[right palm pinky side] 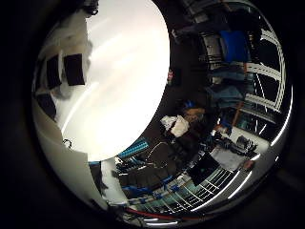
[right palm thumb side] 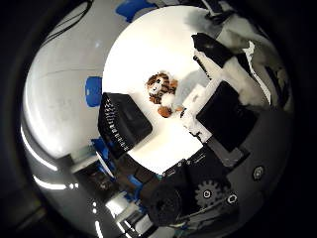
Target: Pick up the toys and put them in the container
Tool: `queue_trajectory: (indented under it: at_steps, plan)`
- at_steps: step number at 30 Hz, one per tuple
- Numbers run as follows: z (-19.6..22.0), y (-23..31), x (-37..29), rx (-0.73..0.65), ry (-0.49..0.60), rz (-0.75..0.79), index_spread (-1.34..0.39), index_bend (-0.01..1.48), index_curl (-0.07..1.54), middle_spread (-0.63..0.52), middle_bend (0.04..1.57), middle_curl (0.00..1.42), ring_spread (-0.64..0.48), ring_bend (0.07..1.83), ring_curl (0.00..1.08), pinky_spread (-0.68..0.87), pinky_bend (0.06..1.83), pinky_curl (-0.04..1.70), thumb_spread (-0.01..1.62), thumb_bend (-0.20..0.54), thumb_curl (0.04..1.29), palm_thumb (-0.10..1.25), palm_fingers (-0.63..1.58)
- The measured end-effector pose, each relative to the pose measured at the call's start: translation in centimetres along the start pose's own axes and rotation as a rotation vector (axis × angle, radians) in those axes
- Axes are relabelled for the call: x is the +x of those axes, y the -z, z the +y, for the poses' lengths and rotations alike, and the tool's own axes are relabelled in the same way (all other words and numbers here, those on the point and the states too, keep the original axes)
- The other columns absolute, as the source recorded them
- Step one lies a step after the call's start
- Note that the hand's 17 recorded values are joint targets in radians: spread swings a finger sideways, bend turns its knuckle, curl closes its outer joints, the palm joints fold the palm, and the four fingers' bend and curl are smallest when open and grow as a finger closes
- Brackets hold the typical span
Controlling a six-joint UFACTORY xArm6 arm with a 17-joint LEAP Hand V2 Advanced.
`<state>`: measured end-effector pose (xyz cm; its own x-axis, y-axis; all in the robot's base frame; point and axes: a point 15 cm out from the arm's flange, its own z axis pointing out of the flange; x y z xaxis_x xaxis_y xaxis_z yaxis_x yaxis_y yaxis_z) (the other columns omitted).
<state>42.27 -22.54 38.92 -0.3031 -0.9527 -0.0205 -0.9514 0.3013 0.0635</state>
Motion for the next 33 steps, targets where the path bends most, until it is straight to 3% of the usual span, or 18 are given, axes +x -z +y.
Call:
queue_trajectory:
  at_steps: [6, 14, 27, 33]
  plan:
    - [3.5, 3.6, -2.5, 0.008, 0.054, -0.006, -0.23, 1.16, 0.78, -0.19, 1.27, 0.91, -0.27, 1.33, 0.86, -0.19, 1.29, 1.02, 1.16, -0.012, 0.58, 1.01, 1.0]
    - [5.6, 9.5, -9.8, 0.159, 0.182, 0.014, -0.23, 1.14, 0.77, -0.2, 1.25, 0.92, -0.28, 1.3, 0.89, -0.2, 1.23, 1.09, 1.14, -0.012, 0.61, 1.0, 1.02]
    - [6.1, 13.3, -30.7, 0.4, 0.403, -0.12, -0.22, 1.12, 0.78, -0.2, 1.21, 0.94, -0.29, 1.24, 0.93, -0.22, 1.17, 1.16, 1.09, -0.012, 0.64, 1.04, 1.05]
    - [7.0, 10.8, -39.8, 0.398, 0.473, -0.171, -0.22, 1.11, 0.78, -0.2, 1.2, 0.94, -0.3, 1.23, 0.95, -0.23, 1.15, 1.18, 1.06, -0.017, 0.66, 1.03, 1.07]
